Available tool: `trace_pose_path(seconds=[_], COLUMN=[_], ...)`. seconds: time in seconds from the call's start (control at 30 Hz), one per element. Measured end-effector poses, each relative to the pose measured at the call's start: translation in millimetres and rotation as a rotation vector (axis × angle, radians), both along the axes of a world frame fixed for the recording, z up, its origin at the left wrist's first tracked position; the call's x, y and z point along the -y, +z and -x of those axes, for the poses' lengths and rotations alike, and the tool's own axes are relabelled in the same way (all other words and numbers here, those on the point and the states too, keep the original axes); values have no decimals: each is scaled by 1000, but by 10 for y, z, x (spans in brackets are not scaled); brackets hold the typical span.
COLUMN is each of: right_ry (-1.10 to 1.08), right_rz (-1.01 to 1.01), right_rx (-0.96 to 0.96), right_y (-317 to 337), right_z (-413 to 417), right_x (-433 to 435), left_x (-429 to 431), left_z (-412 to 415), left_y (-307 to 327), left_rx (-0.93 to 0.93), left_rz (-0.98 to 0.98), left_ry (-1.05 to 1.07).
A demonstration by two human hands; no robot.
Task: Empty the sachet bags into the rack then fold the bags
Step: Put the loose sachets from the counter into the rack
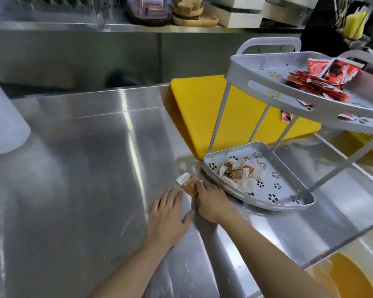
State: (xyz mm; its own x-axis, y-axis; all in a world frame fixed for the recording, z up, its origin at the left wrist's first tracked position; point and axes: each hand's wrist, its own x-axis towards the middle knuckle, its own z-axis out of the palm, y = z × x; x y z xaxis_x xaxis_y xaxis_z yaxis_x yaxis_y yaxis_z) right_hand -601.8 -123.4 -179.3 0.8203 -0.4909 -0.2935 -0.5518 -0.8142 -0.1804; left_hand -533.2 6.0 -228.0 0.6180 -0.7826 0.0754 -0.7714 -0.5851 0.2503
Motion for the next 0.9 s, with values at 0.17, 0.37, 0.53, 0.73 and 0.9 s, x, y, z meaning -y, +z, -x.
trace_pose_path(seconds=[0.17, 0.37, 0.53, 0.73, 0.9], right_ry=[-80, -322, -319, -443, -398], right_rz=[13, -170, -331, -506, -156], right_rx=[188, 91, 157, 452, 235], right_y=[126, 64, 186, 158, -24], right_z=[-89, -119, -227, -423, -562], right_x=[-4, 85, 134, 17, -38], left_x=[9, -37, -47, 0, 0], left_z=[-7, 7, 0, 1, 0], left_y=[-11, 12, 11, 25, 14], left_rx=[11, 15, 38, 44, 51], left_rz=[46, 43, 27, 22, 30], left_ry=[15, 79, 186, 188, 189])
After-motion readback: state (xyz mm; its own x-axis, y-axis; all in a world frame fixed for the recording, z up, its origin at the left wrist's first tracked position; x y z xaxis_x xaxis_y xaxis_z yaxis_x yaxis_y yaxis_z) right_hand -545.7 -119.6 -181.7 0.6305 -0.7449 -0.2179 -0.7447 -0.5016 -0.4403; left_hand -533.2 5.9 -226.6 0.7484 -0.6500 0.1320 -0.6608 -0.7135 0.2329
